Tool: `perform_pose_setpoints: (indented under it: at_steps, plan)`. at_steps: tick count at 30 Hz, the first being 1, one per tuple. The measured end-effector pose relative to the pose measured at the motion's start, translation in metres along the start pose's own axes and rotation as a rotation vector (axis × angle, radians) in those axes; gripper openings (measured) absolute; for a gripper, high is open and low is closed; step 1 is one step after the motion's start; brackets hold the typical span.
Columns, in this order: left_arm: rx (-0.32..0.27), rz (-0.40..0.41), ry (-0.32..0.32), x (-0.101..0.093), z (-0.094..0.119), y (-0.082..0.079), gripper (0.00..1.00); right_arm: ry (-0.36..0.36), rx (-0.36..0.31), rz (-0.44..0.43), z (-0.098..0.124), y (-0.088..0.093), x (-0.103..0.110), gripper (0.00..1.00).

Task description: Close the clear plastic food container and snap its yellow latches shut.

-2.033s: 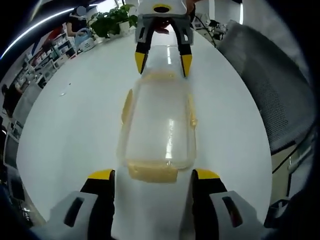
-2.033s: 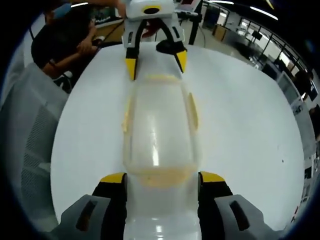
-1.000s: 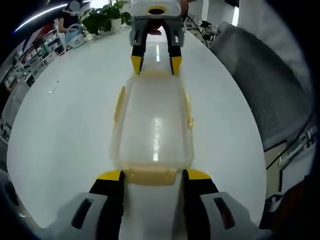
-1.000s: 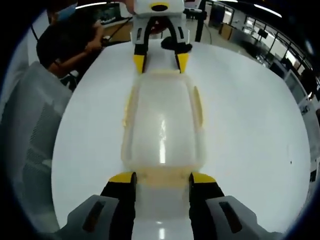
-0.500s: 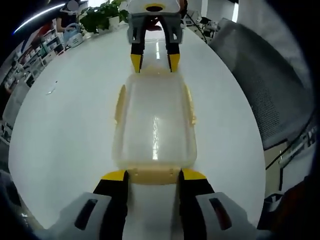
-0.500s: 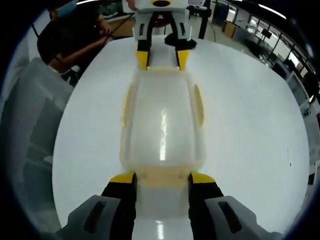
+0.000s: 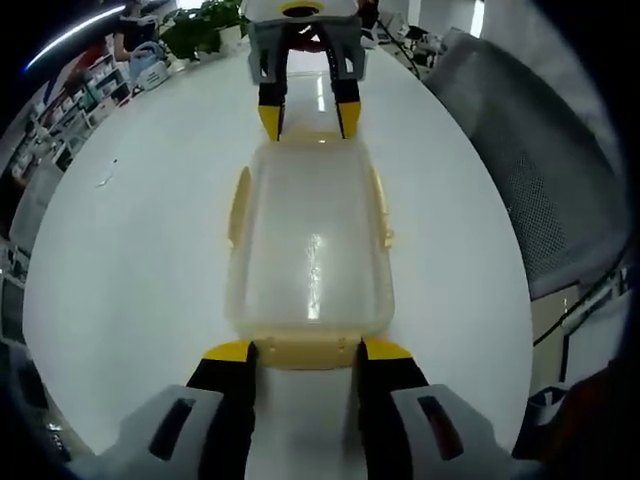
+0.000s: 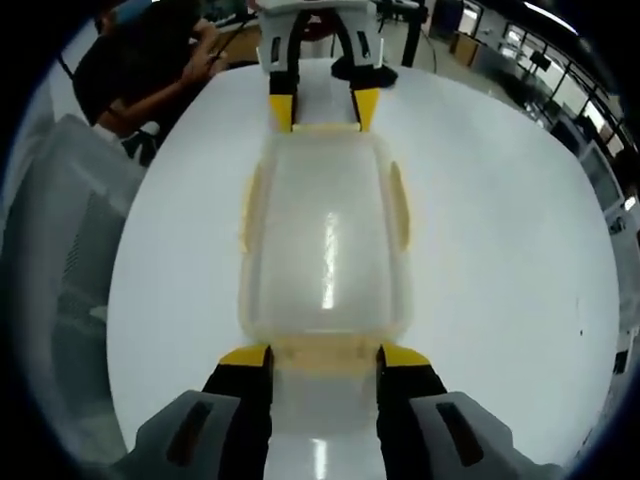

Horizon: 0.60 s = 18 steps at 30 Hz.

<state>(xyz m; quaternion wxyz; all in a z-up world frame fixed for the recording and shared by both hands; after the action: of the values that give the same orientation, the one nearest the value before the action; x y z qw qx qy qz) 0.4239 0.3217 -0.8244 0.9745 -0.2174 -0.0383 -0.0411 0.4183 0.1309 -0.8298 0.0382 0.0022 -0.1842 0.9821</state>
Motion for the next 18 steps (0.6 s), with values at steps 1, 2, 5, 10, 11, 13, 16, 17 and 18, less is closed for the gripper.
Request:
perform_pose_setpoints:
  at_steps: [1,2,5,10,11,13,16,17,18]
  plan:
    - [-0.004,0.008,0.005,0.000,0.000,0.000,0.39,0.002,-0.002,-0.007,0.000,0.000,0.000,0.39]
    - [-0.006,0.011,0.006,0.000,0.000,0.000,0.39,0.002,-0.002,-0.006,0.000,0.000,0.000,0.39]
    - [-0.022,0.021,0.009,0.001,0.001,0.002,0.39,0.006,0.016,-0.012,0.000,-0.002,0.000,0.39]
    - [-0.014,0.035,0.014,0.001,0.000,0.001,0.39,0.003,0.020,-0.016,0.001,-0.001,-0.001,0.39]
    - [-0.010,0.034,0.012,0.001,0.000,0.001,0.39,0.001,0.020,-0.014,0.001,0.000,0.000,0.39]
    - [0.006,0.041,0.016,-0.002,0.001,-0.001,0.39,-0.007,0.021,-0.022,0.002,0.000,0.002,0.39]
    - [0.014,0.047,0.026,-0.008,0.001,-0.002,0.39,-0.019,0.026,-0.023,0.002,0.000,0.007,0.39]
    - [0.016,0.052,0.031,-0.009,0.001,-0.002,0.39,-0.023,0.025,-0.024,0.003,0.000,0.009,0.39]
    - [0.017,0.053,0.030,-0.009,0.001,-0.002,0.39,-0.020,0.027,-0.022,0.003,0.000,0.009,0.39]
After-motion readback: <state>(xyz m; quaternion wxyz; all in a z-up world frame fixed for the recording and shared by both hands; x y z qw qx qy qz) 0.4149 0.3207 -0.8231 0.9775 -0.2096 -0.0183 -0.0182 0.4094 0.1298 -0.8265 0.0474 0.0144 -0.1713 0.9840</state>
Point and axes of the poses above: the point that each gripper's makers call its tool centre point, and the gripper's own axes: z roughly backward along the fingers, x roughly to its left, y roughly out of its underside, the point moved 4 cm from there along z, roughly backward along the fingers, and after that the axes turned 3 degrees about -z, right-handed, at the moved point
